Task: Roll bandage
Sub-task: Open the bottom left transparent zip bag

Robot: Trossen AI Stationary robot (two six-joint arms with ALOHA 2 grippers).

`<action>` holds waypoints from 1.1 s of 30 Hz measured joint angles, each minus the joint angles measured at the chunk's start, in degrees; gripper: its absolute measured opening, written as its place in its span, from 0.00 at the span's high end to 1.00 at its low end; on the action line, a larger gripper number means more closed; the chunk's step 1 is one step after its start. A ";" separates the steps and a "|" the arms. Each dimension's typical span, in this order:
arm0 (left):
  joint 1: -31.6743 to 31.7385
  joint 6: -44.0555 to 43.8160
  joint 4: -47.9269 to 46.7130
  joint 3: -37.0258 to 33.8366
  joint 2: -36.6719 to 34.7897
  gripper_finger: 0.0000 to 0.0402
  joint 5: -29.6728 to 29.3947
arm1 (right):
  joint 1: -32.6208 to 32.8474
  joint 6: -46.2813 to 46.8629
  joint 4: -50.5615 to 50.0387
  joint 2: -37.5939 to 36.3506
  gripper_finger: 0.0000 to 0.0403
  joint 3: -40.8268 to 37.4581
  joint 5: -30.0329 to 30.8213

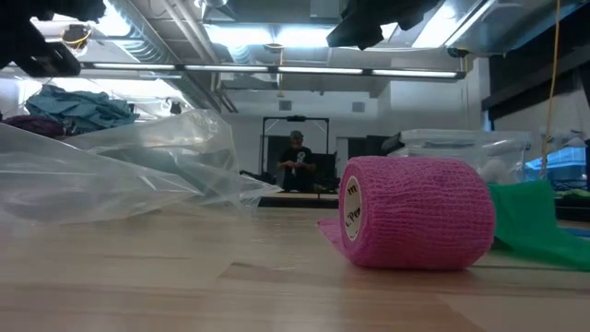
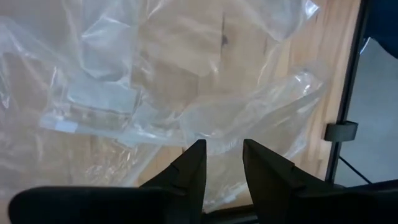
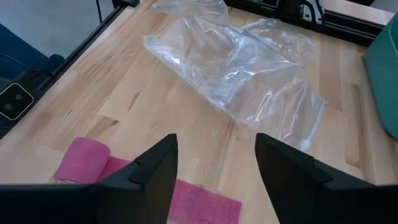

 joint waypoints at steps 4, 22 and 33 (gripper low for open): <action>-0.13 -0.24 2.89 -2.21 0.00 0.76 0.35 | 0.00 0.02 0.00 0.02 0.46 0.00 0.02; -0.39 -9.86 7.30 -6.48 0.00 0.76 3.02 | 0.00 -0.04 -0.02 0.02 0.46 0.00 1.39; -0.39 -3.83 9.09 -6.48 0.45 0.76 5.70 | 0.00 -0.09 -0.04 0.04 0.46 0.00 1.38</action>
